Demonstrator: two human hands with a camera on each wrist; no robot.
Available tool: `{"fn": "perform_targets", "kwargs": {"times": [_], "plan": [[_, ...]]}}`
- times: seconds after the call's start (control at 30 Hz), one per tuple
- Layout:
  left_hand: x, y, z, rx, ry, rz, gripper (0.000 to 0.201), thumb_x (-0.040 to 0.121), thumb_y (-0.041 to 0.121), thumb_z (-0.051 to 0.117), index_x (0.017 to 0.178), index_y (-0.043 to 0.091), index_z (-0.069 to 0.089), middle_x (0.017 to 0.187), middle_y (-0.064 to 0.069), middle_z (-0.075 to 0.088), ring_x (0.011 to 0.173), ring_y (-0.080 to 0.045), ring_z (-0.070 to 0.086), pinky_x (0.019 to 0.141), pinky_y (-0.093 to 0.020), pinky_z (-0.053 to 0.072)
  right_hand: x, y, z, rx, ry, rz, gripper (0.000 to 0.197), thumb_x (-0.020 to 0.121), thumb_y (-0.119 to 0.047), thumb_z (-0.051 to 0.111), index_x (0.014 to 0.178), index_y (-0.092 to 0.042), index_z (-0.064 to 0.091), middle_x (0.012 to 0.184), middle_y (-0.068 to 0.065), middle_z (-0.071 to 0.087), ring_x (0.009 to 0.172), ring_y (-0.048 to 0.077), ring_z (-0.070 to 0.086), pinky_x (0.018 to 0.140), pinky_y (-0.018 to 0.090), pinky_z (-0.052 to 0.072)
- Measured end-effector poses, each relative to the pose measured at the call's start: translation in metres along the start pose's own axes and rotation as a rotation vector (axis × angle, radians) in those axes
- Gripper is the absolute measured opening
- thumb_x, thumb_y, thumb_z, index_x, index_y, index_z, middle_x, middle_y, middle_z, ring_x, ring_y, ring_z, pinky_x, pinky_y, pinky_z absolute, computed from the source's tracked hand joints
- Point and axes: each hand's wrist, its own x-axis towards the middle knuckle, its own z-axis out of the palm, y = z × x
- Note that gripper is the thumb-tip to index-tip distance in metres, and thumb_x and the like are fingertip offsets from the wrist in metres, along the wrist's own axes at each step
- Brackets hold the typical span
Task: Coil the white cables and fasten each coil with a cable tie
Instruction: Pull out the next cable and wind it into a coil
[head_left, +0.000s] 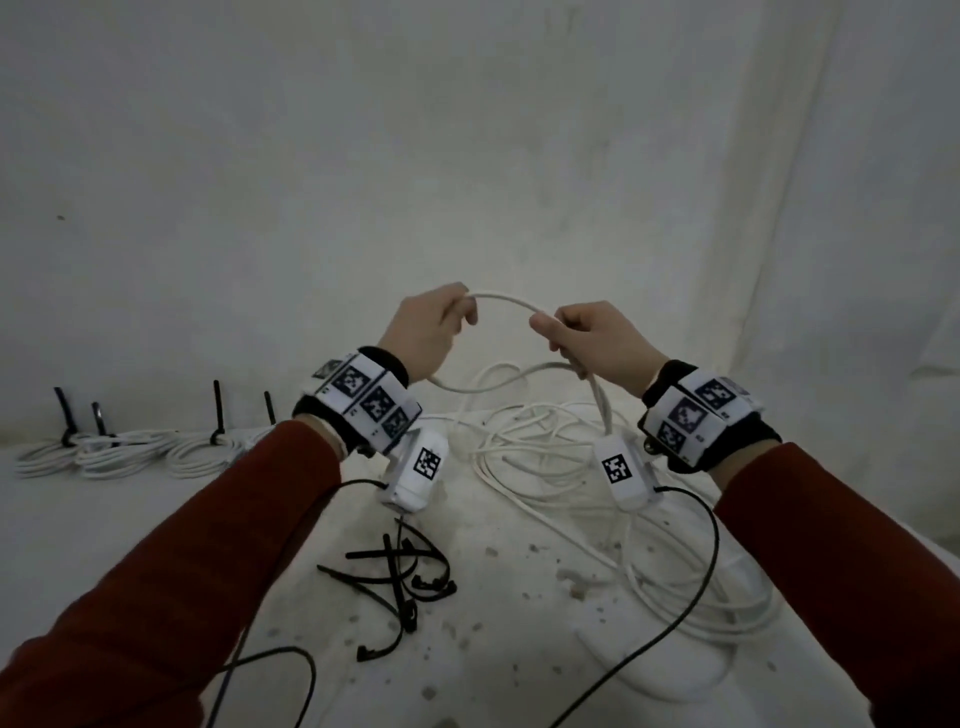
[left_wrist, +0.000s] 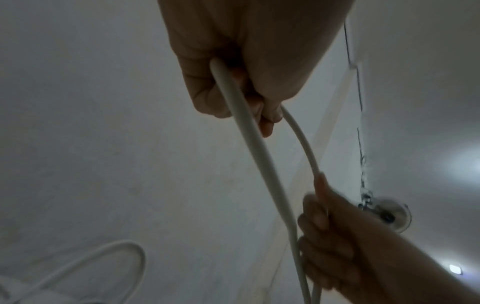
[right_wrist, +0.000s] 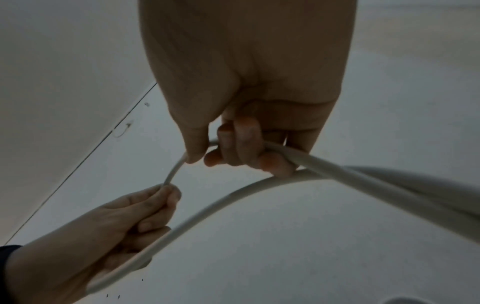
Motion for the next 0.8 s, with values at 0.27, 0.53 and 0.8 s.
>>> {"fn": "perform_targets", "kwargs": {"times": [0.27,0.53,0.8], "plan": [[0.008,-0.021,-0.085,-0.035,0.278,-0.186,0.027,0.099,0.025,0.039,0.079,0.018,0.055,0.066,0.003,0.049,0.053,-0.015,0.043,0.050,-0.026,0.036,-0.001,0.011,-0.009,0.117,0.091,0.014,0.047,0.091,-0.038,0.063,0.055,-0.014,0.042,0.048,-0.002,0.043,0.043,0.014,0.041,0.051,0.028,0.039],[0.003,-0.029,-0.149,-0.290,0.382,-0.301,0.033,0.101,0.028,0.037,0.072,0.021,0.051,0.063,0.000,0.038,0.047,-0.013,0.028,0.038,-0.015,0.024,-0.001,0.003,-0.029,0.290,0.147,0.062,0.040,0.097,-0.034,0.052,0.068,-0.008,0.046,0.043,-0.004,0.034,0.032,0.014,0.034,0.044,0.029,0.045],[0.001,-0.012,-0.188,-0.132,0.424,-0.358,0.028,0.094,0.037,0.044,0.070,0.022,0.047,0.069,0.000,0.038,0.059,-0.017,0.034,0.053,-0.027,0.029,-0.002,0.002,-0.009,0.599,-0.062,0.359,0.041,0.096,-0.035,0.050,0.059,-0.018,0.041,0.043,-0.006,0.025,0.033,0.010,0.022,0.035,0.020,0.026]]}}
